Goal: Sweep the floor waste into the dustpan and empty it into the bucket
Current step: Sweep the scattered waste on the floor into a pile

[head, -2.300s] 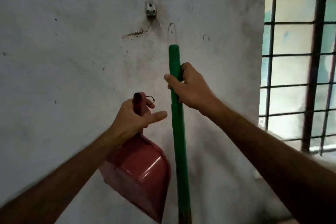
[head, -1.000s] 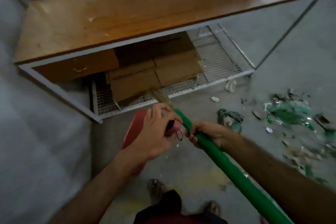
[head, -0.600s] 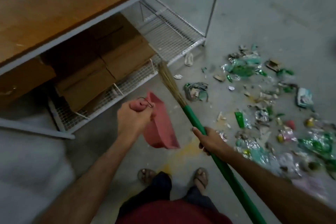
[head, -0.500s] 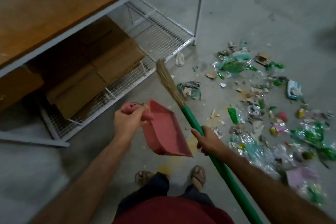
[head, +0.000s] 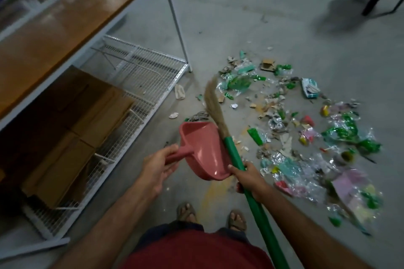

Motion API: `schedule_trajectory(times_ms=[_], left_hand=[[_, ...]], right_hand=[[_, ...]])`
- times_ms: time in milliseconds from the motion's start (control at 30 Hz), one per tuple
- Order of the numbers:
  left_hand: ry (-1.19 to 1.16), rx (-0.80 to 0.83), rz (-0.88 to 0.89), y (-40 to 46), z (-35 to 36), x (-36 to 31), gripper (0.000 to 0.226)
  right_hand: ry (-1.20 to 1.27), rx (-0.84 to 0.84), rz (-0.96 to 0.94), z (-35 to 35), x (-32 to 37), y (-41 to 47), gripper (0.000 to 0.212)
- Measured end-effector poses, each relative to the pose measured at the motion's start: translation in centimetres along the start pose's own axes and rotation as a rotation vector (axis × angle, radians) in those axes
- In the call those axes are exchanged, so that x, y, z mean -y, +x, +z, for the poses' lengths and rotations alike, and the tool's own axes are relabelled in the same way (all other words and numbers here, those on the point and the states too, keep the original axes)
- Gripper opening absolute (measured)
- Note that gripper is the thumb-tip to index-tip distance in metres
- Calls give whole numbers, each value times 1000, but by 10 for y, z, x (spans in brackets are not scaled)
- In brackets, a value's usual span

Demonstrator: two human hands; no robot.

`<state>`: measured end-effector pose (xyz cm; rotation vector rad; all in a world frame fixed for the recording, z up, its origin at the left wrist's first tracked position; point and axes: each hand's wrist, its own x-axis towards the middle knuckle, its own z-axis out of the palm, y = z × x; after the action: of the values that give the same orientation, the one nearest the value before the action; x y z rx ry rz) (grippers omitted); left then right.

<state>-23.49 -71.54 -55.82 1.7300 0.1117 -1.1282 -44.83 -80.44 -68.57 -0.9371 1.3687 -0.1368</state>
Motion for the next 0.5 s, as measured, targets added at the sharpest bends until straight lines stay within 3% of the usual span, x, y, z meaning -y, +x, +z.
schedule_trajectory(times_ms=[233, 300, 433, 500], left_hand=[[144, 305, -308, 59, 17, -15, 35], [360, 463, -309, 81, 20, -25, 34], [1027, 683, -184, 132, 37, -48, 12], [1188, 719, -190, 166, 46, -53, 25]], right_hand=[[53, -108, -17, -9, 20, 31, 52], [40, -146, -13, -7, 28, 43, 54], [0, -215, 46, 14, 49, 71, 56], [-25, -249, 69, 30, 59, 86, 54]])
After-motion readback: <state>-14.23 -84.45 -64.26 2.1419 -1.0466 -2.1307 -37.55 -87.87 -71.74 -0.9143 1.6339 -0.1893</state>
